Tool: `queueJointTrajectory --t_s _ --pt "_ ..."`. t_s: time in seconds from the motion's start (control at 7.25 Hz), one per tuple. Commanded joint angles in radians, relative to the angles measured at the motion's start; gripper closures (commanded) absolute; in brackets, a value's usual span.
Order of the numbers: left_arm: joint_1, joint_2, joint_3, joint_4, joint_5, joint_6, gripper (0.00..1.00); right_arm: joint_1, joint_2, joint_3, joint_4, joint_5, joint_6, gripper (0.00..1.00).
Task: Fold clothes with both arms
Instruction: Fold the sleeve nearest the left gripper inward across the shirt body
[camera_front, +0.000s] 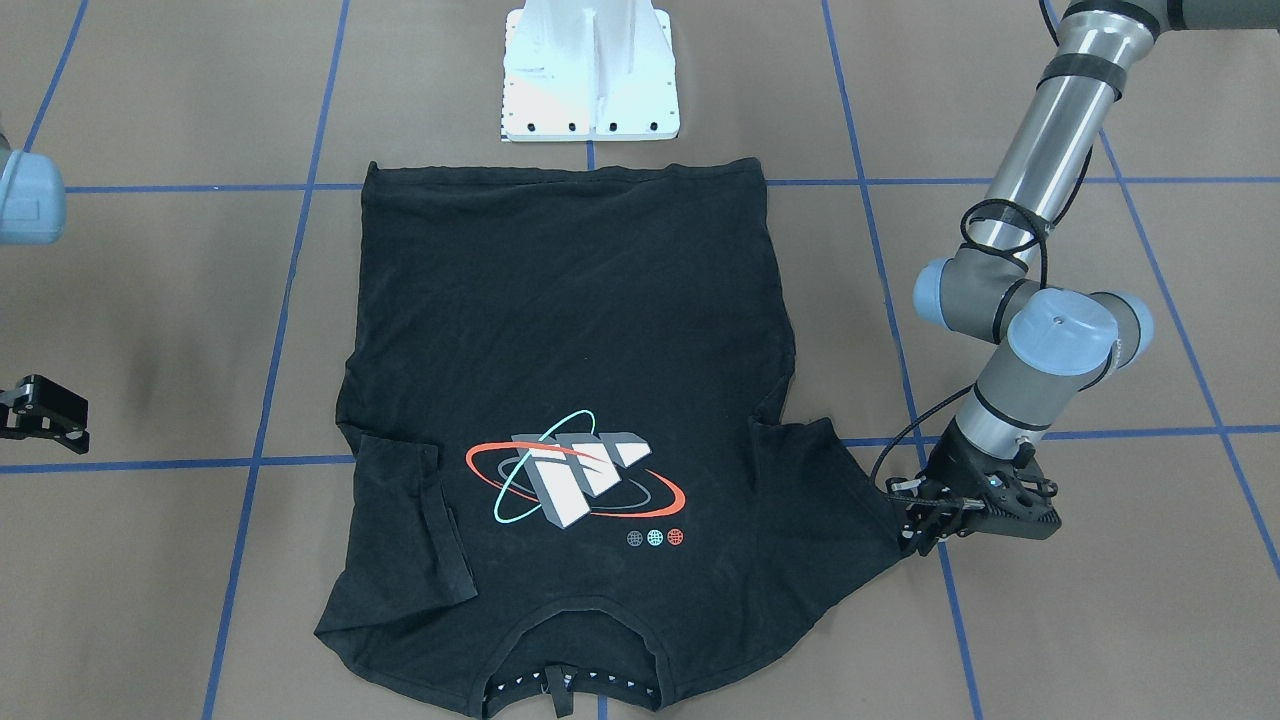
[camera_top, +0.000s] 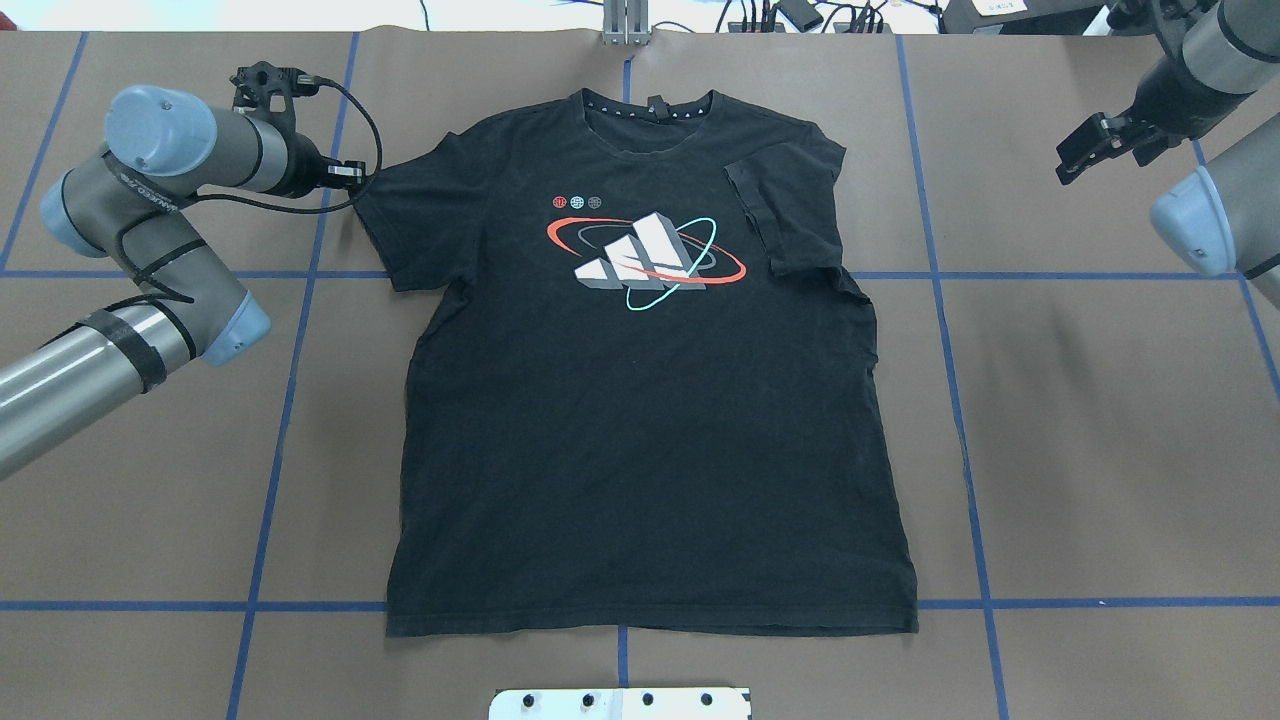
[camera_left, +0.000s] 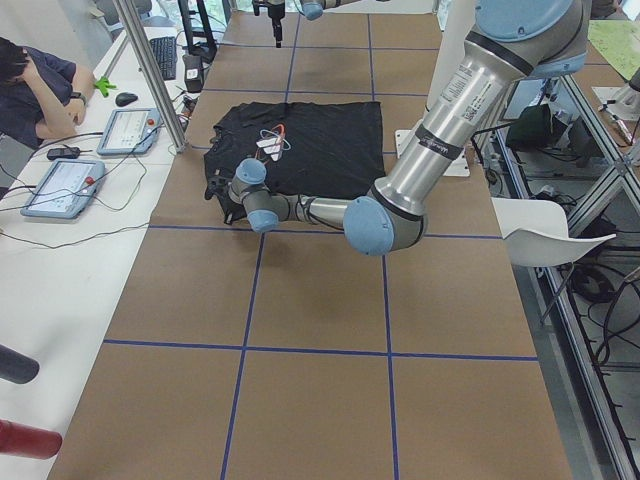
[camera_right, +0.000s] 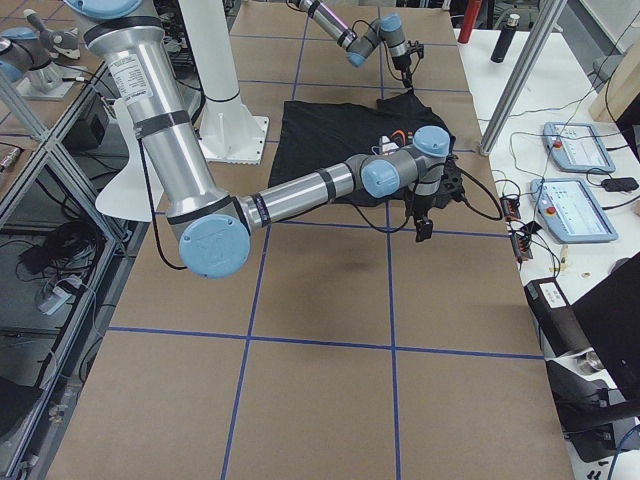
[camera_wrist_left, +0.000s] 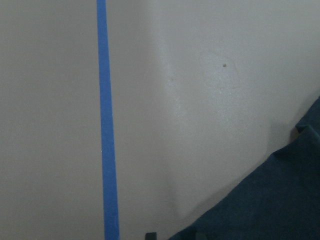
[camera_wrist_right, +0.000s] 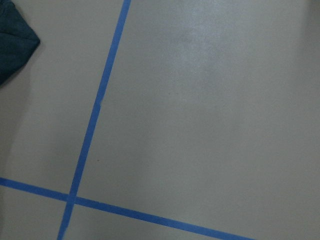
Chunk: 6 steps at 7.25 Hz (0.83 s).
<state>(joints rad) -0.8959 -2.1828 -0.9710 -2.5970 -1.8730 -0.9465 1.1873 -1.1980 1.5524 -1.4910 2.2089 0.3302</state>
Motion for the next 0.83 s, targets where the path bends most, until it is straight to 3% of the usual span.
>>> queueJointTrajectory --t_s 0.0,0.14,0.28,0.69 --pt "0.000 0.000 0.000 0.000 0.000 0.000 0.72 0.000 0.000 0.000 0.000 0.000 0.001 0.00" --pt "-0.001 0.000 -0.002 0.000 -0.002 0.000 0.76 0.000 0.000 0.000 0.000 0.000 0.001 0.00" --pt "-0.001 0.000 -0.008 -0.005 -0.002 0.000 1.00 0.000 0.000 0.000 0.000 0.000 0.001 0.00" --pt "-0.003 -0.014 -0.040 0.009 -0.057 -0.047 1.00 0.000 0.002 0.000 0.000 0.000 0.001 0.00"
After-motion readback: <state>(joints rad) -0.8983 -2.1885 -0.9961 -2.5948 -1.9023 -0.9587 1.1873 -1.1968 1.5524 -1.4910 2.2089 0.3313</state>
